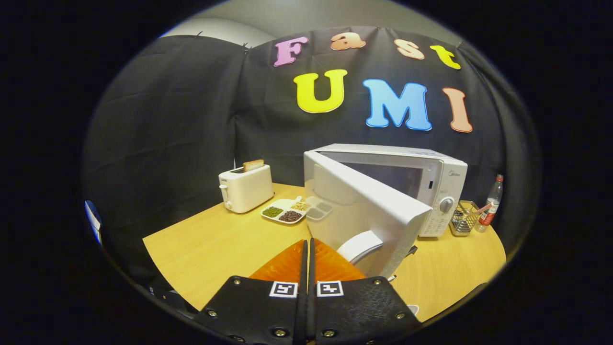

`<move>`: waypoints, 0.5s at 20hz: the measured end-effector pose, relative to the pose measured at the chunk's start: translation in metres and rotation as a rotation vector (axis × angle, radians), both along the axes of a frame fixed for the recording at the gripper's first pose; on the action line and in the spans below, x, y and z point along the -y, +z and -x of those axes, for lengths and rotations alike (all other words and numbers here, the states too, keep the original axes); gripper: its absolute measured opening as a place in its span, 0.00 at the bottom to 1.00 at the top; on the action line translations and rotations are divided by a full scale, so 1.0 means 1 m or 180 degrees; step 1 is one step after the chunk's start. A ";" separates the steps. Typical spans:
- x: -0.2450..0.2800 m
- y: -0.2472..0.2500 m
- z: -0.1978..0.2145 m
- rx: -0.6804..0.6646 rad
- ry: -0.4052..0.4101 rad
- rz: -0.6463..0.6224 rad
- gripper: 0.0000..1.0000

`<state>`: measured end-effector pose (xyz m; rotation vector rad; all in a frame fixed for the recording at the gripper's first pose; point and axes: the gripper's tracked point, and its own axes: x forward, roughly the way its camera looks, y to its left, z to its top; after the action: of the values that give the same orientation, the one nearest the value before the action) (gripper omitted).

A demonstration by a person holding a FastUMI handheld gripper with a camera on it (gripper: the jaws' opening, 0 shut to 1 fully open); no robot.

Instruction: Open the microwave, put the food inside, and close the microwave door.

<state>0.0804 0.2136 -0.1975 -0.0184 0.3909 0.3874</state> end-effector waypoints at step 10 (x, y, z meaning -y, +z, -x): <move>0.070 -0.015 -0.063 -0.0025 -0.0518 -0.0008 0.01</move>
<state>0.1434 0.1440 -0.2121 0.0174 0.3968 0.2272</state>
